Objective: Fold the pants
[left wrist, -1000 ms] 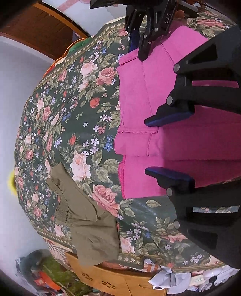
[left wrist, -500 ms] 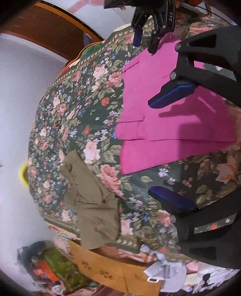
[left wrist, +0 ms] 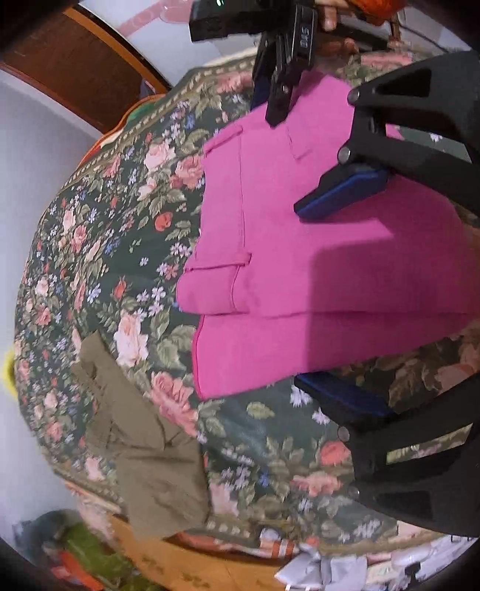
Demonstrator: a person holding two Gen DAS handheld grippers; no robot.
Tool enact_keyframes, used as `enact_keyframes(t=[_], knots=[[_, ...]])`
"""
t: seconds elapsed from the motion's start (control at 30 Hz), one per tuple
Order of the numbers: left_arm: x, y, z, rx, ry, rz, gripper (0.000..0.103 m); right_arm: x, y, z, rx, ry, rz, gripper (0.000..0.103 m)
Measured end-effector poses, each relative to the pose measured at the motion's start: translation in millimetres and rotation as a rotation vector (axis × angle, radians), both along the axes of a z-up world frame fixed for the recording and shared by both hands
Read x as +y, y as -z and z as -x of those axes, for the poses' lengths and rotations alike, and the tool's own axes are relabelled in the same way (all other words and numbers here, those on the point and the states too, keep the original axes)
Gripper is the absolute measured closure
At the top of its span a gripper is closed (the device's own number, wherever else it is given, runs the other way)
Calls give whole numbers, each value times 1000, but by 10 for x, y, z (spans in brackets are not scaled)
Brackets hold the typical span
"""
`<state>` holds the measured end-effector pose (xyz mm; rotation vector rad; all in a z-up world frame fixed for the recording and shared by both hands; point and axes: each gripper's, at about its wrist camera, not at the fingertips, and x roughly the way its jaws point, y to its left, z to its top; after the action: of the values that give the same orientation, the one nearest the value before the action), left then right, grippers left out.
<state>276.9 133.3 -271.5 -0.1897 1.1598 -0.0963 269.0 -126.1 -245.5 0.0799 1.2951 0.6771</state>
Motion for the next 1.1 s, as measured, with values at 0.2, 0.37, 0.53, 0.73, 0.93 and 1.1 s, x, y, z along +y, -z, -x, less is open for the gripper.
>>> enact_keyframes(t=[0.2,0.37,0.53,0.73,0.93,1.1], knots=[[105,29,-31,4,-23,106,57,23,42,-39,21,3,-23,61],[101,-17,-38,-9,-35,118,75,98,11,-20,-11,1,11,82],[69,-176,-46,-48,-36,55,86,157,-91,-42,-46,-37,26,92],[51,-510,-87,-124,-8,-36,91,213,-387,-158,-96,-29,-19,93],[195,-806,-154,-201,-35,-93,91,468,-788,-291,-214,-61,-26,93],[430,-991,-245,-254,-84,-123,91,744,-1047,-451,-292,-88,-34,93]])
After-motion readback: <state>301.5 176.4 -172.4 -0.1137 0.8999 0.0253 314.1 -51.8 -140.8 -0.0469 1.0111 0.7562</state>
